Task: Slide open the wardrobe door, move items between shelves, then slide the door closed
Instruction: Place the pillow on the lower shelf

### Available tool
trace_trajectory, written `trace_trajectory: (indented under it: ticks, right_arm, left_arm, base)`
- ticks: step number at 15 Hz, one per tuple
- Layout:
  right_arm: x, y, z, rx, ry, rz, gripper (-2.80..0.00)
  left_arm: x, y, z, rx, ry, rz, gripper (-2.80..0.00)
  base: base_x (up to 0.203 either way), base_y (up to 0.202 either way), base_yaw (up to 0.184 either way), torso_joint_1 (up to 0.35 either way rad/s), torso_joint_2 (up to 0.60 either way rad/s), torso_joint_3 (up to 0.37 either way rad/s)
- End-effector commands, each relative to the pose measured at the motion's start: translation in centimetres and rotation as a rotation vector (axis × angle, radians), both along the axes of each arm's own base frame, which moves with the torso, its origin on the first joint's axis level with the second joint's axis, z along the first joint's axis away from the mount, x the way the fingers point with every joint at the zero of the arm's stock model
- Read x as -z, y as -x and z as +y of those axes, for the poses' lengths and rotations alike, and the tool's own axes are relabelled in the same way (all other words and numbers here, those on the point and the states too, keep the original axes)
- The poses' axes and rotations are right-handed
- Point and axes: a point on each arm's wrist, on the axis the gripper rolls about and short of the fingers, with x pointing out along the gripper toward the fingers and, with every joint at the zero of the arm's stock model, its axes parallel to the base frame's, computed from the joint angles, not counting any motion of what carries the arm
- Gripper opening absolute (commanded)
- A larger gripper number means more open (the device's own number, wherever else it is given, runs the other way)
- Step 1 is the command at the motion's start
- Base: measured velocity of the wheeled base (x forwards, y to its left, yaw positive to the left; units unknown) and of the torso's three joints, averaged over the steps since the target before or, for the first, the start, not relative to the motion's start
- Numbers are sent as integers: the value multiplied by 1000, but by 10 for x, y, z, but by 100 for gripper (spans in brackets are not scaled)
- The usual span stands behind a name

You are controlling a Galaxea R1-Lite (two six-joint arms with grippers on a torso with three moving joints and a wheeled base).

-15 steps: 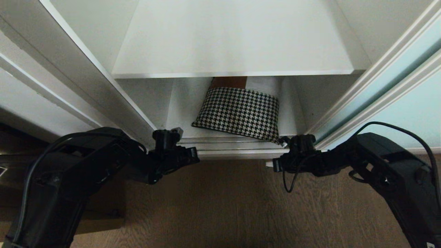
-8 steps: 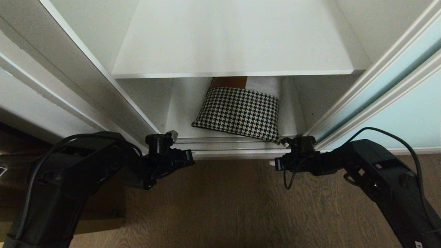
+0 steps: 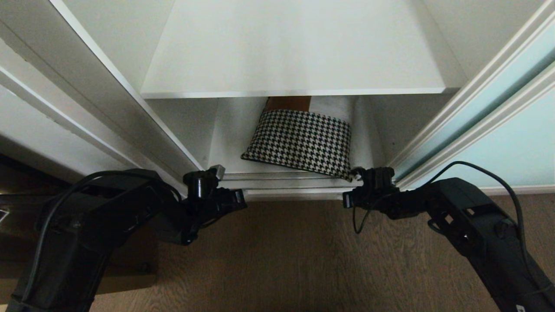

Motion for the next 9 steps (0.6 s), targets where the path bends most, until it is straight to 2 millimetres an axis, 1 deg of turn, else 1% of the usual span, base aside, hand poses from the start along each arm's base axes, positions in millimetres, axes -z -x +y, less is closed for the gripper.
trace_trajectory:
  ticks: [1,3,6,9]
  right_arm:
    - [-6,-3,3,60,16,-87,-280]
    - [-10,-4,5,66,13,-113,-280]
    - [-22,-4,9,64,-3,-148,-280]
    - [-30,-3,14,75,-2,-160,-280]
  left_arm:
    - [-4,4,0,4,6,-8,-280]
    - [-2,6,-3,7,4,-9,-280]
    - [-2,4,-3,5,15,-49,-280]
    - [-3,5,-3,8,20,-61,-280]
  base:
    - [0,0,0,0,0,0]
    - [0,0,0,0,0,0]
    - [0,0,0,0,0,0]
    - [0,0,0,0,0,0]
